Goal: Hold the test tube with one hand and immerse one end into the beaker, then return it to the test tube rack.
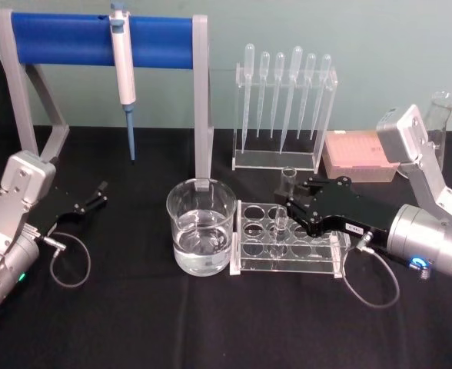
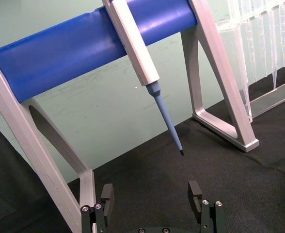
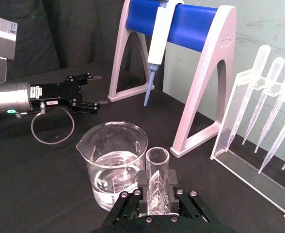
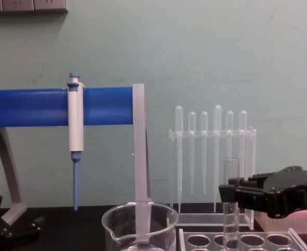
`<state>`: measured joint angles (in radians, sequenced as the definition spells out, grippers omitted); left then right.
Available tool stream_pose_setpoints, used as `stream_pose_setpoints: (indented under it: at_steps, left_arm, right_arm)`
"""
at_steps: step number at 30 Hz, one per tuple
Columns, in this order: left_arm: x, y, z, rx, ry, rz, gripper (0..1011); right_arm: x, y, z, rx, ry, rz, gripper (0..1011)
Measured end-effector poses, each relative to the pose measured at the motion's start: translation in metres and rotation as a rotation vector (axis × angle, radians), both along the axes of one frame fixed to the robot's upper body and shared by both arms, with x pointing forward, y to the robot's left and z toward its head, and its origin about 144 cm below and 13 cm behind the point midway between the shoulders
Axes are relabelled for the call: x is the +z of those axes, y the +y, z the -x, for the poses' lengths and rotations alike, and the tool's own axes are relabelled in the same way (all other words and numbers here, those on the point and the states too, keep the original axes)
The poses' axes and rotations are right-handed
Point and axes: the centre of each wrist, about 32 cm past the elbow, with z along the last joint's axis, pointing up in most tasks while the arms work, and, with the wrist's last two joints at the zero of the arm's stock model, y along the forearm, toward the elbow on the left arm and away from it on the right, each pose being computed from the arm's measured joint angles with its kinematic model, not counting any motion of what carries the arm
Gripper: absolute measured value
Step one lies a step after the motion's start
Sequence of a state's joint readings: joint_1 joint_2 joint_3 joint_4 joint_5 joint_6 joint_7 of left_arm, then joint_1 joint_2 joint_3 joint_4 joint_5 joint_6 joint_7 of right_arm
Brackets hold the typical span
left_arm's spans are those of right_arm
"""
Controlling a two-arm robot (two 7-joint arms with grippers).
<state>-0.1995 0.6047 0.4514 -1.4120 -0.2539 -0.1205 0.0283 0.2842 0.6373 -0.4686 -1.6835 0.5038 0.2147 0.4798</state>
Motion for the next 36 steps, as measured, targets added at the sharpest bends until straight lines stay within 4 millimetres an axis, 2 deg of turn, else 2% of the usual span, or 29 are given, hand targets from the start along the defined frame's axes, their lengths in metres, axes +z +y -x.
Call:
stream_pose_setpoints:
  at_steps: [12,22,25,28,29,36]
  left_arm:
    - [0.0,0.0,0.0,0.0,0.0,0.0,1000]
    - [0.0,0.0,0.0,0.0,0.0,0.0,1000]
    - [0.0,0.0,0.0,0.0,0.0,0.0,1000]
    - [0.0,0.0,0.0,0.0,0.0,0.0,1000]
    - [0.0,0.0,0.0,0.0,0.0,0.0,1000]
    - [0.0,0.0,0.0,0.0,0.0,0.0,1000]
  right_arm:
    - [-0.002,0.0,0.0,0.003,0.007,-0.003,243]
    - [-0.002,0.0,0.0,0.002,0.008,0.0,537]
    - [0.007,0.0,0.006,0.003,-0.033,-0.01,658]
    - [0.016,-0.001,0.011,0.0,-0.072,-0.03,715]
    - [0.02,-0.002,0.015,-0.003,-0.091,-0.044,773]
    - [0.03,-0.01,0.027,-0.053,-0.161,-0.123,963]
